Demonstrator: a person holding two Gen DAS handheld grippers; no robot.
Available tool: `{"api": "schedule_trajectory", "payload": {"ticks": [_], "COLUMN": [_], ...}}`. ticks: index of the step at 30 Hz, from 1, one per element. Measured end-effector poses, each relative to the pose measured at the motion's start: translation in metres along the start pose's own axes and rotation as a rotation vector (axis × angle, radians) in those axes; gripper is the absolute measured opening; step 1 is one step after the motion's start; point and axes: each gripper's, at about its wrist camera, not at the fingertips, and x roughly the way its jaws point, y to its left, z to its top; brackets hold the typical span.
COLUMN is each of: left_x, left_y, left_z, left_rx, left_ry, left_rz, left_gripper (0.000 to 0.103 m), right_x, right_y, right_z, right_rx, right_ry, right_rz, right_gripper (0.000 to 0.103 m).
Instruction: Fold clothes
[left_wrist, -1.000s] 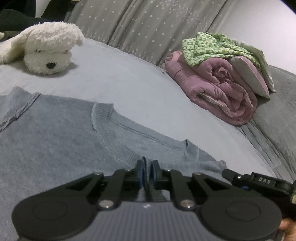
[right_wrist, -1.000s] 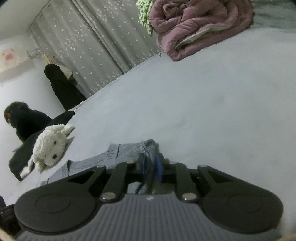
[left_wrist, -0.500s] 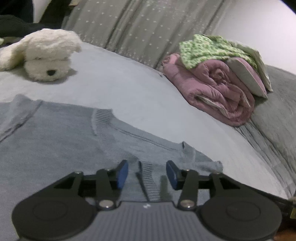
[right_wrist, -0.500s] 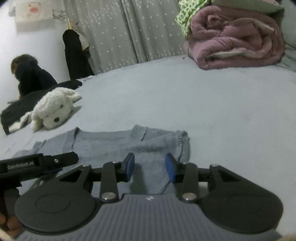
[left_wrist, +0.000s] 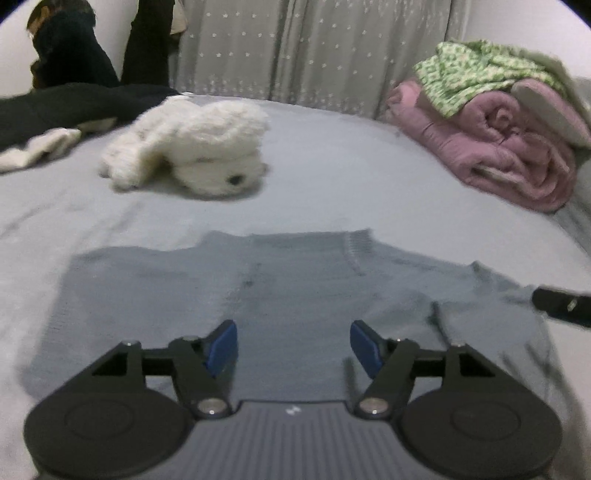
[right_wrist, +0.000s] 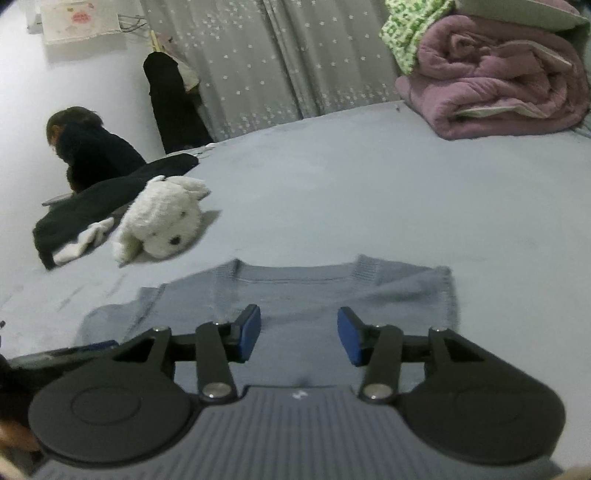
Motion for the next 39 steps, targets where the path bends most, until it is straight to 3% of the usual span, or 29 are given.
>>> {"api": "schedule_trajectory", "payload": {"ticks": [5, 10, 17, 20, 22, 25, 27, 28, 34, 39], "left_x": [-0.005, -0.006, 0.002, 0.009, 0.013, 0.019, 0.021, 0.02, 0.005, -0.01], "left_y": [0.027, 0.054, 0.108, 0.118, 0.119, 0.12, 0.119, 0.119, 0.101, 0.076], "left_z": [0.003, 0.006, 0.009, 0.007, 0.006, 0.007, 0.008, 0.009, 0.022, 0.036], "left_rx": [-0.001, 0.026, 0.005, 0.014, 0.004, -0.027, -0.036, -0.047, -0.045, -0.003], "left_ry": [0.047, 0.047, 0.032, 0.024, -0.002, -0.038, -0.059, -0.066, -0.104, -0.124], "left_rz": [0.057, 0.11, 0.201, 0.186, 0.169, 0.153, 0.156, 0.15, 0.117, 0.082], "left_gripper": [0.074, 0.078, 0.076, 0.074, 0.069, 0.048, 0.015, 0.006, 0.005, 0.005], "right_x": [0.006, 0.027, 0.052, 0.054, 0.054, 0.054, 0.053, 0.052, 0.049, 0.047], "right_y": [0.028, 0.05, 0.062, 0.066, 0.07, 0.074, 0.069, 0.066, 0.047, 0.047], "right_z": [-0.002, -0.014, -0.04, -0.05, -0.052, -0.055, -0.055, -0.055, -0.05, -0.049], "right_rx": [0.023, 0.037, 0.024, -0.04, -0.085, -0.143, -0.125, -0.105, 0.01, 0.023], "right_ry": [0.035, 0.074, 0.052, 0.018, 0.017, 0.014, 0.01, 0.008, -0.004, -0.007], "right_rz": [0.01, -0.046, -0.104, -0.135, -0.137, -0.137, -0.116, -0.102, -0.021, -0.01], "right_gripper": [0.053, 0.053, 0.057, 0.058, 0.063, 0.065, 0.065, 0.065, 0.065, 0.065]}}
